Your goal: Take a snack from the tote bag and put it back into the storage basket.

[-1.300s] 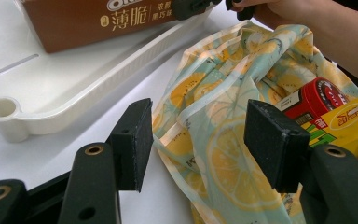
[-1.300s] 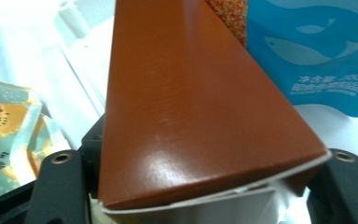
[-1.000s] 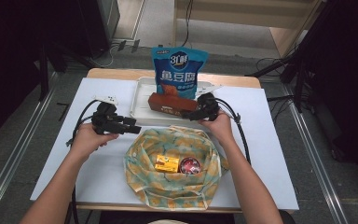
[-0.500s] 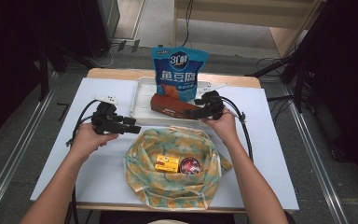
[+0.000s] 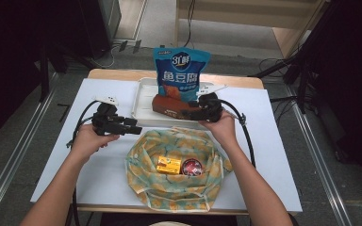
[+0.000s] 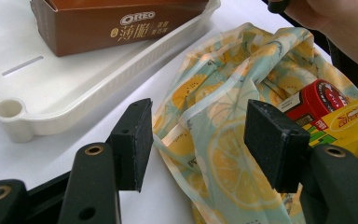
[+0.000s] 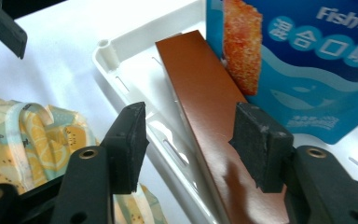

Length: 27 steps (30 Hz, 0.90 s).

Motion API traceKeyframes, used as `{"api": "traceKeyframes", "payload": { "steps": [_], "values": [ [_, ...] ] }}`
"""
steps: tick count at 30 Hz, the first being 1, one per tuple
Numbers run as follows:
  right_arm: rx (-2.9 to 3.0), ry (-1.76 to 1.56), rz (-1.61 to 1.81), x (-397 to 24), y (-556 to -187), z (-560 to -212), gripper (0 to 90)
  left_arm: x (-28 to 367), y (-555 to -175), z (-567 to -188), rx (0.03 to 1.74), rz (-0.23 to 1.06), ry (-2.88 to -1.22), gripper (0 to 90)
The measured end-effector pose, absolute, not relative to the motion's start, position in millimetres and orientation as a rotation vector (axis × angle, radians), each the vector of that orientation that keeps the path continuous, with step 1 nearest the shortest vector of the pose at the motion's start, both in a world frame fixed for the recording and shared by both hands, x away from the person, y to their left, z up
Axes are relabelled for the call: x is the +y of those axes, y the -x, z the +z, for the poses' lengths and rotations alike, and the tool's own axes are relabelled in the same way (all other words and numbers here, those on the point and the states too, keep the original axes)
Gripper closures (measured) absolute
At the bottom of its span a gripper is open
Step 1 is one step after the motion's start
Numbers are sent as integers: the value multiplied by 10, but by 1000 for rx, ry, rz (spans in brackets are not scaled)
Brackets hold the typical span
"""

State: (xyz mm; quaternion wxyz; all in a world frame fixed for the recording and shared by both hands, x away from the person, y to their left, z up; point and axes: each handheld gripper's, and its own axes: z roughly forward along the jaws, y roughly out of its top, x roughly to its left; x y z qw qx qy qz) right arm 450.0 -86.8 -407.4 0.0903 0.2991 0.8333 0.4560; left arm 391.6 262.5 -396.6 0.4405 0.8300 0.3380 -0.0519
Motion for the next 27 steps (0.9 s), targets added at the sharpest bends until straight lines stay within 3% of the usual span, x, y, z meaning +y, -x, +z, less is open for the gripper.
{"api": "traceKeyframes", "payload": {
  "steps": [10, 18, 27],
  "values": [
    [2500, -857, 1340, -765, -4421, -4119, 629, 2621, -3917, -3969, 839, -129, -2062, 426],
    [2503, -811, 1308, -661, -4366, -4170, 864, 2628, -3917, -3964, 838, -127, -2062, 426],
    [2557, -922, 1318, -626, -4479, -4301, 900, 2624, -3917, -3968, 837, -129, -2061, 425]
  ]
}}
